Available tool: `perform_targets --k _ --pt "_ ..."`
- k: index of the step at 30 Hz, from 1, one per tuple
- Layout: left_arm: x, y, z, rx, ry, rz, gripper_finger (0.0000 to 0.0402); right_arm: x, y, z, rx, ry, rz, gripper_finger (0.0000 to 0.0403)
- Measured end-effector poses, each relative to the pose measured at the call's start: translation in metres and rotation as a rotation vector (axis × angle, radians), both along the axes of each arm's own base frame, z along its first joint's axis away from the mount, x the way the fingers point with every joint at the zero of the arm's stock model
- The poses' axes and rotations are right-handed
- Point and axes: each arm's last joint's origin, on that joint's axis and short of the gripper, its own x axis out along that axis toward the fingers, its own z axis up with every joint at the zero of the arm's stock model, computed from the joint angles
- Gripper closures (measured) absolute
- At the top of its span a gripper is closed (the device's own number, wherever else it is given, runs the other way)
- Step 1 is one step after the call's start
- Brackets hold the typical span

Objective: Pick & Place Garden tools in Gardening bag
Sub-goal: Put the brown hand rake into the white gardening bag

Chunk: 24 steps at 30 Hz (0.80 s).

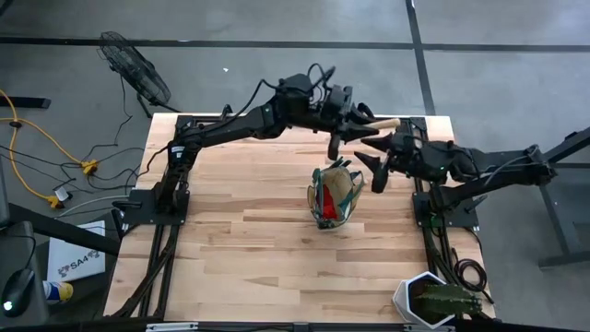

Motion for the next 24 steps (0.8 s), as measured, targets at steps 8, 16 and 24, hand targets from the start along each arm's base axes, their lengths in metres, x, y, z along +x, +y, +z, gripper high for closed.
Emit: perform_targets --k 8,16,24 --pt "-0.004 -0.001 0.013 -0.057 -0.118 -0.030 0.0340 0.001 0.001 0.026 -0.078 -0.224 0.037 0.0211" --pt "-0.007 -0.007 0.022 -0.090 -0.195 -0.083 0.0340 0.008 -0.002 0.030 -0.102 -0.277 0.073 0.0211" --pt "-0.004 -0.009 0.021 -0.123 -0.228 -0.115 0.0340 0.013 0.003 0.034 -0.105 -0.339 0.143 0.0211"
